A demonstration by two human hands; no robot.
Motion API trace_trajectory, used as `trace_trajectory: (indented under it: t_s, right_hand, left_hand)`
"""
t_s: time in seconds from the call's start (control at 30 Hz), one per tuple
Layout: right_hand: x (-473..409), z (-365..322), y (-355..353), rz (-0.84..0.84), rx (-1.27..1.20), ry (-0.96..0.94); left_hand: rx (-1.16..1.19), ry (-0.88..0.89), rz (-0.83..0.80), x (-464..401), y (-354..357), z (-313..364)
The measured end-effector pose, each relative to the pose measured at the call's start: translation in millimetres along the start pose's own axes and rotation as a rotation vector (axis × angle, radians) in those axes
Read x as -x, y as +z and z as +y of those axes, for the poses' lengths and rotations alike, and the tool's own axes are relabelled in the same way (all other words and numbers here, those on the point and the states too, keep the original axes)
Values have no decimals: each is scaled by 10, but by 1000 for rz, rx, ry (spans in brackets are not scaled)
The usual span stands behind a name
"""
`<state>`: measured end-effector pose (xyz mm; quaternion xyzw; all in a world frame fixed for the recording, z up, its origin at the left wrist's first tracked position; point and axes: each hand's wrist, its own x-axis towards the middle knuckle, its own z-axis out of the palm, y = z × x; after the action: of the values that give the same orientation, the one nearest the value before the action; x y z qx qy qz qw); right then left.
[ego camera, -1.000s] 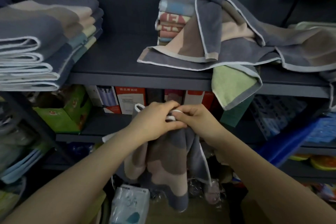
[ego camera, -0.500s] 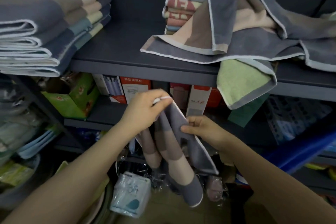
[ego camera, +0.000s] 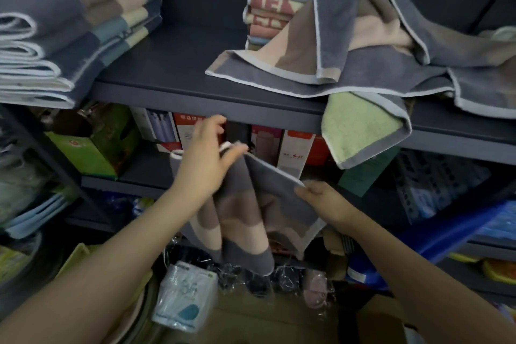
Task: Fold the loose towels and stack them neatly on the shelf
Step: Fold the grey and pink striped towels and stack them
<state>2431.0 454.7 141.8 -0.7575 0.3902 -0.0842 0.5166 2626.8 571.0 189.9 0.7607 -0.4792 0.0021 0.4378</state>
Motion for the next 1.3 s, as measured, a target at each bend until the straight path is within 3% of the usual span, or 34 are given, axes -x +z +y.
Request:
trace_trajectory:
  t_s: [0.1, 0.2, 0.37, 0.57, 0.7, 0.83, 0.93, 1.03, 1.2, 1.3]
  right_hand:
    - [40, -197, 162, 82, -43, -82]
    - [120, -426, 293, 49, -317, -230]
    - [220, -599, 316, -32, -367, -336]
    - [240, -588, 160, 165, -479, -209]
    - [290, -495, 196, 288, -505, -62]
    - [385, -545, 210, 32, -643, -99]
    - [438, -592, 216, 0, -473, -199]
    - [448, -599, 231, 207, -114, -365]
    - [376, -605, 285, 504, 171, -442]
    - [330, -617, 286, 509, 205, -509]
  left_hand:
    - [-98, 77, -173, 53, 106, 121]
    - [101, 73, -209, 79, 118, 280]
    - [340, 123, -182, 108, 59, 527]
    - [282, 202, -337, 147, 48, 477]
    - [280, 61, -256, 165, 114, 351]
    - [345, -49, -189, 185, 165, 320]
    - [360, -16, -186, 211, 131, 345]
    - [407, -37, -214, 243, 115, 342]
    - [550, -110, -278, 293, 132, 348]
    - [639, -169, -264, 283, 135, 353]
